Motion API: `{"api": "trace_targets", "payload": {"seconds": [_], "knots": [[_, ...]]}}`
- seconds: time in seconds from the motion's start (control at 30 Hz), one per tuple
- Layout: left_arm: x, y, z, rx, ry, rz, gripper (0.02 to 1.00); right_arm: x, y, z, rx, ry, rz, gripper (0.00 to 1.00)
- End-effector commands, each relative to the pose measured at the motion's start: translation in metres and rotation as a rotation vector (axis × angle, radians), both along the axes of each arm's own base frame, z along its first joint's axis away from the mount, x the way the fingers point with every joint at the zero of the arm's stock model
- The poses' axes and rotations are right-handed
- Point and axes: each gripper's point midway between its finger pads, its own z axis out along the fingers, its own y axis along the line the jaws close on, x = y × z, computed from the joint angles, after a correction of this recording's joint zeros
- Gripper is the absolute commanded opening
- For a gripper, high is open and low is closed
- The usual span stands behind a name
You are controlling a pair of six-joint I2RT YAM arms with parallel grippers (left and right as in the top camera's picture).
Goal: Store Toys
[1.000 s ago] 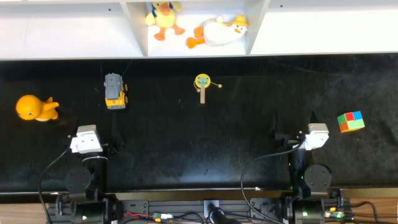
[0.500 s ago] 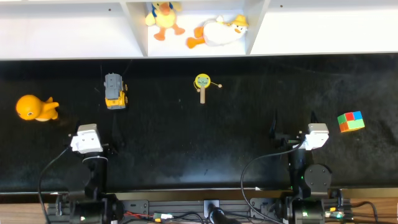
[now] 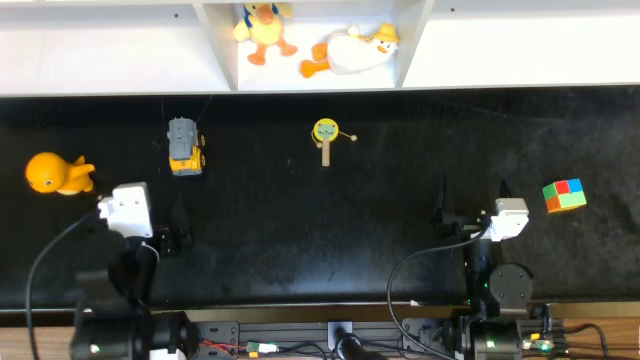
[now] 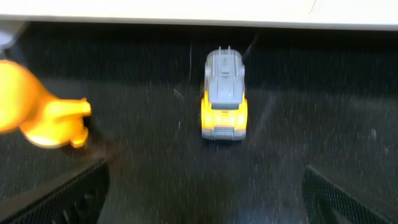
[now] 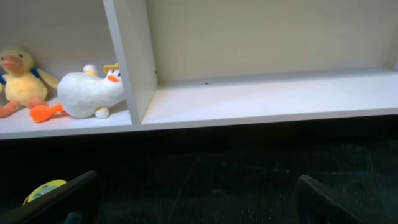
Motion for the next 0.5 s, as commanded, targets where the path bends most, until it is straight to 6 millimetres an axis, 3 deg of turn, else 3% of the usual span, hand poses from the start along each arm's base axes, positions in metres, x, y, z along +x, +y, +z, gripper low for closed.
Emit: {"api": "trace_targets", "payload": {"seconds": [0.03,0.3,0.5], "knots": [[0.005,0.0,0.021,0.015,0.085,-0.014,0.996,0.0,0.0,-0.003,0.0,0.0,0.001,0.993],[0.014,-0.014,0.032,0.041,0.182,-0.146,0.991,0.0,0.0,-0.003,0.0,0.0,0.001,0.993],[0.02,-0.009,0.039,-0.011,0.175,-0.157,0.993,0.0,0.0,-0.003,0.0,0.0,0.001,0.996]]}}
